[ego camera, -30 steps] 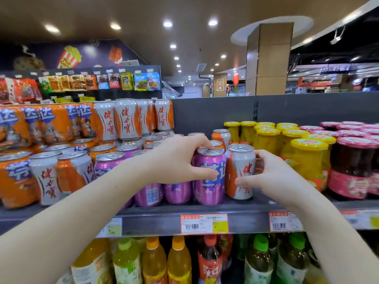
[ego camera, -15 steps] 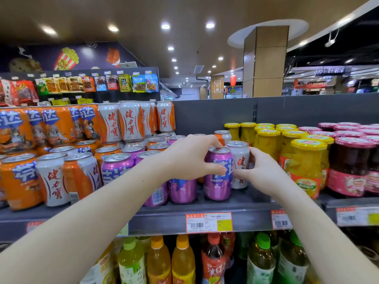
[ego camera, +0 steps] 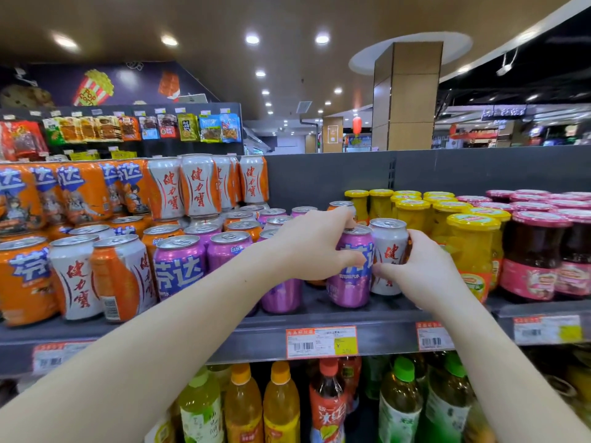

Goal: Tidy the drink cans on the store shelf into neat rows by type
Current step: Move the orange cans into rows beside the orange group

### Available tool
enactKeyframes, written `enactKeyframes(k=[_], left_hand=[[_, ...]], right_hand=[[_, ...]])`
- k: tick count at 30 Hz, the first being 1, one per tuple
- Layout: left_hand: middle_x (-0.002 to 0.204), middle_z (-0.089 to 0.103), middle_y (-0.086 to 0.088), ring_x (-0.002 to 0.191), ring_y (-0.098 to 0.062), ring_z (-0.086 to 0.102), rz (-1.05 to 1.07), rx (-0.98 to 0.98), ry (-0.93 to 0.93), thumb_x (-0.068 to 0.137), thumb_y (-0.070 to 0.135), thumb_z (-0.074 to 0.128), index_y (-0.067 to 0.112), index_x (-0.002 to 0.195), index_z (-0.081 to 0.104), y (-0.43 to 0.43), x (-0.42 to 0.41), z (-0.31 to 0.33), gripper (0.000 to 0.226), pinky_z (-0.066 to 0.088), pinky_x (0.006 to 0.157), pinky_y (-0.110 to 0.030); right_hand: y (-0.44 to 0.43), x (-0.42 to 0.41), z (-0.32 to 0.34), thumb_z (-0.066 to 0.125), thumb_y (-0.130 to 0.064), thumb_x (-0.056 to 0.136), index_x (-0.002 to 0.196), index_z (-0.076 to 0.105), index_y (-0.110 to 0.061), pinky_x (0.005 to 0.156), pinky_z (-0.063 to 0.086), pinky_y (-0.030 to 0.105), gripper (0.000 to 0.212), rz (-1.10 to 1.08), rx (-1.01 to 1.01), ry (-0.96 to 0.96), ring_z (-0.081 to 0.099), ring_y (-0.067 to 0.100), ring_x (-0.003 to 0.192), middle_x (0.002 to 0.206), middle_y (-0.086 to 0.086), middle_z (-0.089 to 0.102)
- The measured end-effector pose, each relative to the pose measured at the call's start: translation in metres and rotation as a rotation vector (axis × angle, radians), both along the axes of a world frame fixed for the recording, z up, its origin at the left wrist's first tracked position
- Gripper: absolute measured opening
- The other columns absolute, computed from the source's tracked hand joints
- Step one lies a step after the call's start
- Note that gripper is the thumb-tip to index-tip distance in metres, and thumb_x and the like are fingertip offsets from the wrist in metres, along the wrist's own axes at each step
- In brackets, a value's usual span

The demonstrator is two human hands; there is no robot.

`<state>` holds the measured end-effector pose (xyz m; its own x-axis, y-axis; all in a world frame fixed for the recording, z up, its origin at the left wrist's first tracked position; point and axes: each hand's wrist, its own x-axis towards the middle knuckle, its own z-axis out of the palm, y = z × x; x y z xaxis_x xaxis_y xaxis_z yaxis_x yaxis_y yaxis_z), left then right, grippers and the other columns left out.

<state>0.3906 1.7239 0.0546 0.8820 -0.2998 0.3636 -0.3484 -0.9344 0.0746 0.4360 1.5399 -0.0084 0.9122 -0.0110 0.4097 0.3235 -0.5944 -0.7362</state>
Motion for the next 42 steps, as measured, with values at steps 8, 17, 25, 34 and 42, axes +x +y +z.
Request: enactKeyframes(k=[8, 17, 25, 34, 42], left_hand=[[0.107, 0.062, 0.013, 0.097, -0.013, 0.059, -0.028, -0.021, -0.012, 0.079, 0.065, 0.072, 0.034, 0.133, 0.052, 0.020, -0.005, 0.005, 0.065, 0.053, 0.088, -0.038], [0.119, 0.064, 0.016, 0.107, -0.005, 0.061, 0.111, -0.066, -0.152, 0.079, 0.069, 0.067, 0.038, 0.124, 0.060, 0.096, -0.043, 0.022, 0.055, 0.053, 0.095, -0.036], [0.117, 0.065, 0.021, 0.106, 0.003, 0.060, 0.202, -0.117, -0.079, 0.076, 0.072, 0.068, 0.041, 0.124, 0.061, 0.141, -0.072, 0.007, 0.058, 0.051, 0.095, -0.026], [0.126, 0.060, 0.017, 0.114, -0.003, 0.055, 0.261, -0.080, -0.172, 0.080, 0.062, 0.071, 0.038, 0.128, 0.058, 0.162, -0.089, -0.001, 0.055, 0.050, 0.099, -0.033], [0.128, 0.059, 0.013, 0.117, -0.010, 0.056, 0.319, -0.105, -0.226, 0.072, 0.081, 0.050, 0.041, 0.129, 0.054, 0.177, -0.094, -0.024, 0.070, 0.051, 0.098, -0.040]], right_hand=[[0.003, -0.012, -0.002, 0.077, -0.024, 0.086, 0.150, 0.035, -0.016, 0.084, 0.048, 0.032, 0.077, -0.052, -0.024, -0.020, 0.057, 0.026, 0.124, 0.138, 0.006, 0.058], [0.042, -0.041, -0.018, 0.079, -0.041, 0.078, 0.115, 0.053, -0.017, 0.083, 0.051, 0.033, 0.051, -0.022, -0.014, -0.169, 0.061, 0.020, 0.102, 0.107, 0.002, 0.063], [0.076, -0.040, -0.036, 0.084, -0.046, 0.070, 0.126, 0.054, -0.013, 0.087, 0.043, 0.032, 0.072, -0.113, -0.009, -0.158, 0.048, 0.022, 0.111, 0.116, 0.007, 0.051], [0.079, -0.043, -0.035, 0.082, -0.047, 0.073, 0.131, 0.048, -0.018, 0.084, 0.044, 0.033, 0.074, -0.017, 0.019, -0.110, 0.050, 0.019, 0.107, 0.120, 0.005, 0.052], [0.083, -0.049, -0.032, 0.084, -0.045, 0.073, 0.129, 0.048, -0.024, 0.073, 0.043, 0.029, 0.070, 0.049, 0.063, -0.100, 0.056, 0.012, 0.095, 0.108, -0.008, 0.056]])
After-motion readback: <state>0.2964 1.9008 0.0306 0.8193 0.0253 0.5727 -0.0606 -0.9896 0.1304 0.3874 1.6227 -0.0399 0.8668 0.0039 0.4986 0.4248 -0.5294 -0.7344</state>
